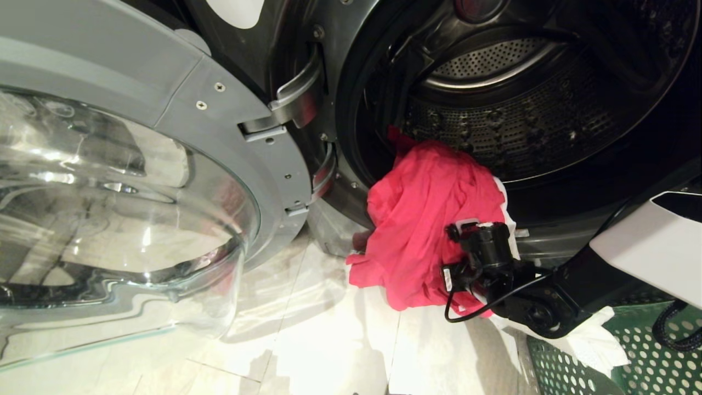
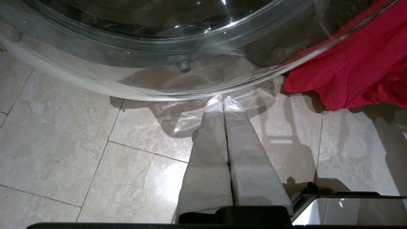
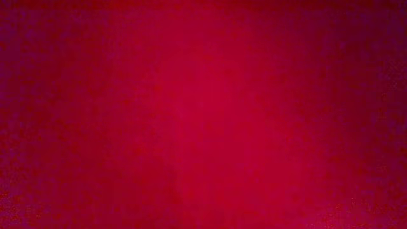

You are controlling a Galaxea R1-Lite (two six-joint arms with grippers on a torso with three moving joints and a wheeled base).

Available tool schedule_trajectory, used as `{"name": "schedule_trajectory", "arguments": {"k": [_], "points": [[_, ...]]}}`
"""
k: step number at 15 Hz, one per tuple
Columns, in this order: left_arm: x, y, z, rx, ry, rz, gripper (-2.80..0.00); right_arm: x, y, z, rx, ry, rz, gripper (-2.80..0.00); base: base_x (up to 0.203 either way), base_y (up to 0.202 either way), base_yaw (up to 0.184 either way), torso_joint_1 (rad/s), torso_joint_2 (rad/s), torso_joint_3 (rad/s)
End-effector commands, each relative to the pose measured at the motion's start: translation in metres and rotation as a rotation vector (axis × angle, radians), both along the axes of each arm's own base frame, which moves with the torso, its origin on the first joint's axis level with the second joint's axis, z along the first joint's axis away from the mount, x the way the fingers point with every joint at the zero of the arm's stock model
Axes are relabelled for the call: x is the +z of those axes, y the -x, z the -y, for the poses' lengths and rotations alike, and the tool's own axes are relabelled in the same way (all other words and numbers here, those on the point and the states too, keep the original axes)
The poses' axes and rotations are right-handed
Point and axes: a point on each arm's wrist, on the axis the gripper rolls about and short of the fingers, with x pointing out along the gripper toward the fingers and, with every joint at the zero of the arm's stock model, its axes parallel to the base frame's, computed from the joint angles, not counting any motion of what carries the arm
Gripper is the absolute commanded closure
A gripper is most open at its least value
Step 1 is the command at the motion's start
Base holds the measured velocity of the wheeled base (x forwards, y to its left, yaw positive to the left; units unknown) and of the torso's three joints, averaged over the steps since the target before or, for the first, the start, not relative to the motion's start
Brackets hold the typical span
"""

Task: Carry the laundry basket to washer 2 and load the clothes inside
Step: Place the clothes into the washing machine

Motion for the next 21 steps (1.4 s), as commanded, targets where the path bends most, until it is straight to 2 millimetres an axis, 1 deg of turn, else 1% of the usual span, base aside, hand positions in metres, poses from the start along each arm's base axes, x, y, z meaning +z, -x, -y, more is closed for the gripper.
{"name": "schedule_trajectory", "arguments": {"k": [1,3,5,7,9,11,15,18,21], "points": [[-0.002,-0.001,0.0,0.0,0.0,-0.009,0.0,0.011,-0.001,0.0,-0.012,-0.013,0.04,0.0,0.0,0.0,0.0,0.0,0.0,0.0],[-0.002,-0.001,0.0,0.0,0.0,-0.009,0.0,0.025,0.003,0.002,-0.028,0.001,0.073,0.0,0.0,0.0,0.0,0.0,0.0,0.0],[-0.002,-0.001,0.0,0.0,0.0,-0.009,0.0,0.052,0.011,0.006,-0.018,0.019,0.133,0.0,0.0,0.0,0.0,0.0,0.0,0.0],[-0.002,-0.001,0.0,0.0,0.0,-0.009,0.0,0.072,0.02,0.011,-0.01,0.033,0.168,0.0,0.0,0.0,0.0,0.0,0.0,0.0],[-0.002,-0.001,0.0,0.0,0.0,-0.009,0.0,0.083,0.033,0.017,-0.006,0.045,0.163,0.0,0.0,0.0,0.0,0.0,0.0,0.0],[-0.002,-0.001,0.0,0.0,0.0,-0.009,0.0,0.089,0.044,0.022,-0.002,0.056,0.15,0.0,0.0,0.0,0.0,0.0,0.0,0.0],[-0.002,-0.001,0.0,0.0,0.002,-0.009,0.0,0.091,0.059,0.025,0.015,0.079,0.137,0.0,0.0,0.0,0.0,0.0,0.0,0.0],[-0.002,-0.001,0.0,0.0,0.0,-0.009,0.0,0.08,0.074,0.032,0.032,0.128,0.09,0.0,0.0,0.0,0.0,0.0,0.0,0.0],[-0.002,-0.001,0.0,0.0,0.0,-0.009,0.0,0.067,0.093,0.038,0.052,0.165,-0.01,0.0,0.0,0.0,0.0,0.0,0.0,0.0]]}}
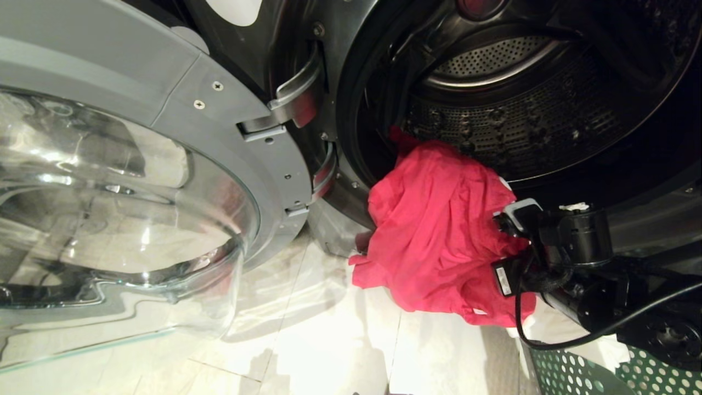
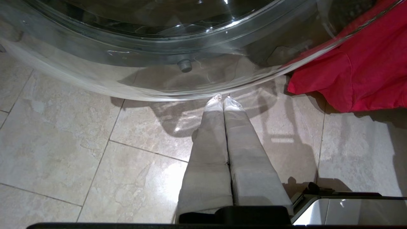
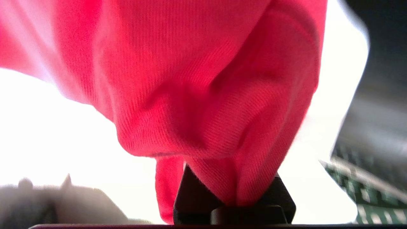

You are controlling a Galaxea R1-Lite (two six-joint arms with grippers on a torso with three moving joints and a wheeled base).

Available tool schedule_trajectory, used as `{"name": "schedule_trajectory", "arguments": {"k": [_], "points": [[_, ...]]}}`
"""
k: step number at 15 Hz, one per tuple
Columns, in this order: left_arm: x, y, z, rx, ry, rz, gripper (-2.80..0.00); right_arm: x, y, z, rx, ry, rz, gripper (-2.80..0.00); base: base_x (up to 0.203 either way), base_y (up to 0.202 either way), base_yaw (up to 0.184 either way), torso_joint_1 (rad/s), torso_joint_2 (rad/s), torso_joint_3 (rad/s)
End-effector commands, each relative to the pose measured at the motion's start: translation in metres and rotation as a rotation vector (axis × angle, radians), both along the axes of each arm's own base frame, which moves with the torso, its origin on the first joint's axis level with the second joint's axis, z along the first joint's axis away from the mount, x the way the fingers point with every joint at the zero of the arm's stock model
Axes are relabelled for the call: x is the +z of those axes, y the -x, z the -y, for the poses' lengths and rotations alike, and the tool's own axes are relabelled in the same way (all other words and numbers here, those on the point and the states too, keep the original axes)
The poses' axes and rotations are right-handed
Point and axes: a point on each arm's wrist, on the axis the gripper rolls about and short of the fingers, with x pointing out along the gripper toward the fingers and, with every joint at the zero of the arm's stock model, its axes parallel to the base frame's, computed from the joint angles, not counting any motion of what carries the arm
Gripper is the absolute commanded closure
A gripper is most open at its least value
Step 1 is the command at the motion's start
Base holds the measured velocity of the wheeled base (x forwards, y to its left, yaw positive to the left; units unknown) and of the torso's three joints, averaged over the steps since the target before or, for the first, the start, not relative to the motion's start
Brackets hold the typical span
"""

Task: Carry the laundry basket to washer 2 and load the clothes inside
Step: Place the clothes into the washing machine

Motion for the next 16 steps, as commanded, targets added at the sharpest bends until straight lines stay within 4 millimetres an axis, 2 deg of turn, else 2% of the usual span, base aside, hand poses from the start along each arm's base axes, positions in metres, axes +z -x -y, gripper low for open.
{"name": "schedule_trajectory", "arguments": {"k": [1,6,9,12,14,16], "points": [[-0.002,-0.001,0.0,0.0,0.0,-0.009,0.0,-0.001,0.011,0.002,0.008,0.007,-0.024,0.0,0.0,0.0,0.0,0.0,0.0,0.0],[-0.002,-0.001,0.0,0.0,0.0,-0.009,0.0,-0.004,0.025,-0.005,0.053,0.012,-0.061,0.0,0.0,0.0,0.0,0.0,0.0,0.0],[-0.002,-0.001,0.0,0.0,0.0,-0.009,0.0,0.017,0.025,-0.012,0.072,-0.033,0.017,0.0,0.0,0.0,0.0,0.0,0.0,0.0],[-0.002,-0.001,0.0,0.0,0.0,-0.009,0.0,0.049,-0.001,-0.029,0.066,-0.089,0.175,0.0,0.0,0.0,0.0,0.0,0.0,0.0],[-0.002,-0.001,0.0,0.0,0.0,-0.009,0.0,0.07,-0.023,-0.042,0.053,-0.104,0.322,0.0,0.0,0.0,0.0,0.0,0.0,0.0],[-0.002,-0.001,0.0,0.0,0.0,-0.009,0.0,0.089,-0.035,-0.049,0.063,-0.074,0.495,0.0,0.0,0.0,0.0,0.0,0.0,0.0]]}}
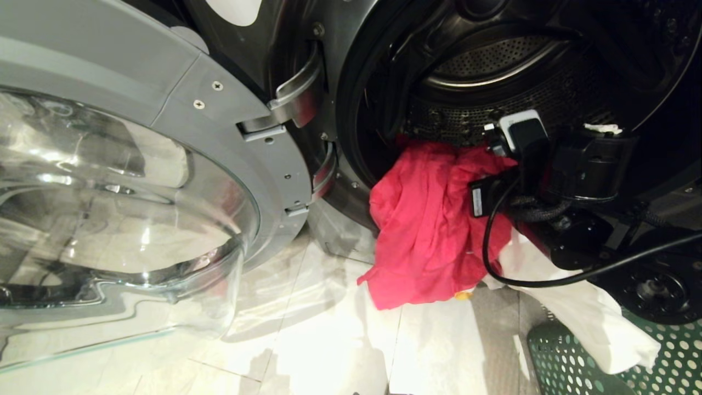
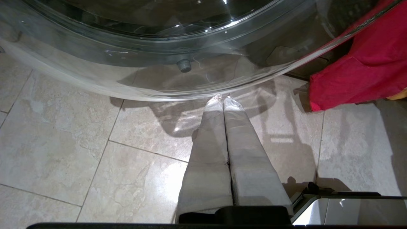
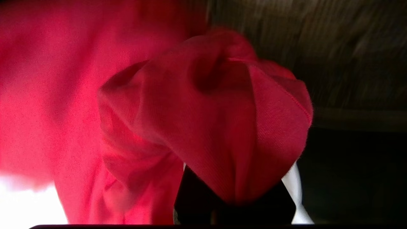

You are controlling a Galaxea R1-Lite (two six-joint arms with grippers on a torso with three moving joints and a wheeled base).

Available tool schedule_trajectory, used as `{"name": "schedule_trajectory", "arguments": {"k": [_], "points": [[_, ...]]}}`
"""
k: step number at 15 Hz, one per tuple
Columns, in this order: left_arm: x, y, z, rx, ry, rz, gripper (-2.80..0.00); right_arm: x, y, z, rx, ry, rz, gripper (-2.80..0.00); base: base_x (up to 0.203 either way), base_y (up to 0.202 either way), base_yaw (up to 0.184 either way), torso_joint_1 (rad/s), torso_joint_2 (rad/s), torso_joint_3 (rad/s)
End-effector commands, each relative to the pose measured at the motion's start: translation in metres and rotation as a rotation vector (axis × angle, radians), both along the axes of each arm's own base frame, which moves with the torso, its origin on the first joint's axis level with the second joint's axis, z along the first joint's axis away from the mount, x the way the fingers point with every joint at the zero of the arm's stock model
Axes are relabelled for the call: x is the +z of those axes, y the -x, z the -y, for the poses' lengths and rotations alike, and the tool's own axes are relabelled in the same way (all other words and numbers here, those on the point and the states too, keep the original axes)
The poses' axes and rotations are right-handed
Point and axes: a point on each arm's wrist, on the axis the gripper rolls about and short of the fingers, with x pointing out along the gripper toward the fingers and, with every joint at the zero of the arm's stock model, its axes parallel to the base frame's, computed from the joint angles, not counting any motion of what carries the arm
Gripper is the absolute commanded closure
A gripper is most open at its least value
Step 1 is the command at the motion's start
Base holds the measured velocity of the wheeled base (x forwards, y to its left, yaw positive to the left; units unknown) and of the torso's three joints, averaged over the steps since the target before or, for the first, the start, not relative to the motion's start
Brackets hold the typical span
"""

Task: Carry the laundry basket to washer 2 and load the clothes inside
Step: Place the clothes into the washing machine

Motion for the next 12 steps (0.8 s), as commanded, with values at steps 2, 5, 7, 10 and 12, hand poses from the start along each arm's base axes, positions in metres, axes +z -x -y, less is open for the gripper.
{"name": "schedule_trajectory", "arguments": {"k": [2,5,7,10,12], "points": [[-0.002,-0.001,0.0,0.0,0.0,-0.009,0.0,0.001,-0.019,-0.012,-0.002,0.063,0.163,0.0,0.0,0.0,0.0,0.0,0.0,0.0],[-0.002,-0.001,0.0,0.0,0.0,-0.009,0.0,0.028,-0.042,-0.026,0.027,0.076,0.357,0.0,0.0,0.0,0.0,0.0,0.0,0.0],[-0.002,-0.001,0.0,0.0,0.0,-0.009,0.0,0.057,-0.057,-0.035,0.024,0.051,0.497,0.0,0.0,0.0,0.0,0.0,0.0,0.0],[-0.002,-0.001,0.0,0.0,0.0,-0.009,0.0,0.07,-0.085,-0.041,0.011,0.087,0.619,0.0,0.0,0.0,0.0,0.0,0.0,0.0],[-0.002,-0.001,0.0,0.0,0.0,-0.009,0.0,0.061,-0.111,-0.035,-0.033,0.134,0.637,0.0,0.0,0.0,0.0,0.0,0.0,0.0]]}}
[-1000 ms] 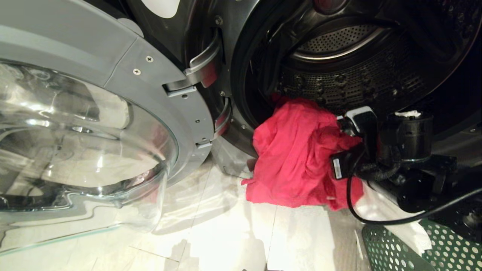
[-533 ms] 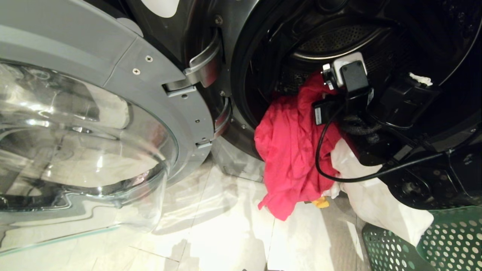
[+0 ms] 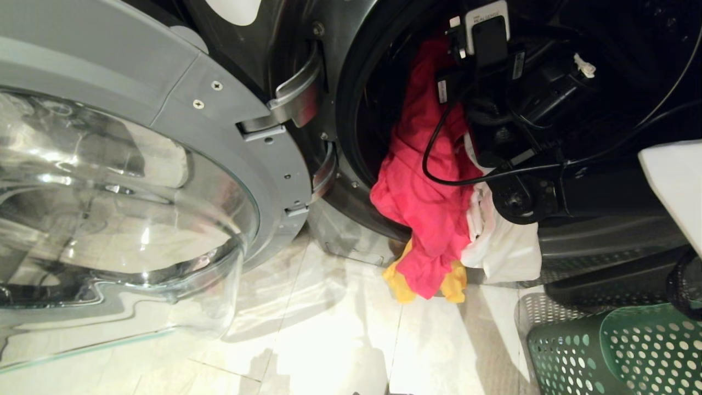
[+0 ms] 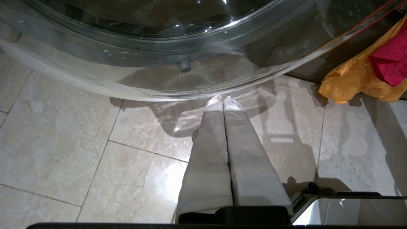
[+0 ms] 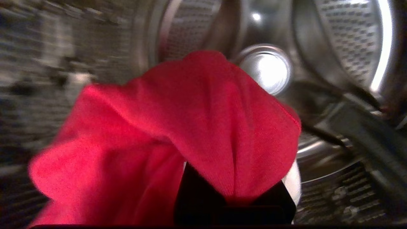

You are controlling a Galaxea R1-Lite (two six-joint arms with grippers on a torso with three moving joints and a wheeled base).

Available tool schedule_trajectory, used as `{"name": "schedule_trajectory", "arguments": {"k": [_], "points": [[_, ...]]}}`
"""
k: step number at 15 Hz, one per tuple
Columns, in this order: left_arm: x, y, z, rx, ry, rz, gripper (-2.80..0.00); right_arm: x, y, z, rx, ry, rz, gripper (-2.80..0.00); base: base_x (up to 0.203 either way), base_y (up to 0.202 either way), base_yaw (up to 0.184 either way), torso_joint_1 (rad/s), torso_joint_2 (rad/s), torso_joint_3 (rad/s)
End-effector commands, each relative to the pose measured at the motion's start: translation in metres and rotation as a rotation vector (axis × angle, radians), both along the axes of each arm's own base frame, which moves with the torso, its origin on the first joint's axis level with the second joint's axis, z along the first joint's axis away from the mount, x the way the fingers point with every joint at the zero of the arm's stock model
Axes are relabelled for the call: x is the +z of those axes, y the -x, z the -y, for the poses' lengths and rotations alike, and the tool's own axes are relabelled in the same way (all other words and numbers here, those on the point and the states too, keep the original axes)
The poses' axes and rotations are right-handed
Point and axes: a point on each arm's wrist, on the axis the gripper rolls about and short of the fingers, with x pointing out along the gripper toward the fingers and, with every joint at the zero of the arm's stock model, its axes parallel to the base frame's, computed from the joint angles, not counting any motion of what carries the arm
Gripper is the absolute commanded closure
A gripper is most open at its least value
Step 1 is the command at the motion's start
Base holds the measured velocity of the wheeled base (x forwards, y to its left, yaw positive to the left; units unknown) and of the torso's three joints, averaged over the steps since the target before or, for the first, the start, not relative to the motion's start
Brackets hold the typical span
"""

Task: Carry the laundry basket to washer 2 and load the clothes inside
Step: Place the clothes into the washing machine

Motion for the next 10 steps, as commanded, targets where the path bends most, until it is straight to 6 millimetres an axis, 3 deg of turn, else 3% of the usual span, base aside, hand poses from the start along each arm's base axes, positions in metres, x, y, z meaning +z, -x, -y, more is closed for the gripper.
{"name": "schedule_trajectory", "arguments": {"k": [1,6,9,10], "points": [[-0.002,-0.001,0.0,0.0,0.0,-0.009,0.0,-0.03,-0.031,-0.002,-0.034,0.028,-0.036,0.0,0.0,0.0,0.0,0.0,0.0,0.0],[-0.002,-0.001,0.0,0.0,0.0,-0.009,0.0,-0.065,-0.059,0.009,-0.075,0.085,-0.167,0.0,0.0,0.0,0.0,0.0,0.0,0.0],[-0.002,-0.001,0.0,0.0,0.0,-0.009,0.0,-0.064,-0.058,0.011,-0.068,0.094,-0.181,0.0,0.0,0.0,0.0,0.0,0.0,0.0],[-0.002,-0.001,0.0,0.0,0.0,-0.009,0.0,-0.061,-0.056,0.011,-0.047,0.095,-0.175,-2.8,0.0,0.0,0.0,0.0,0.0,0.0]]}}
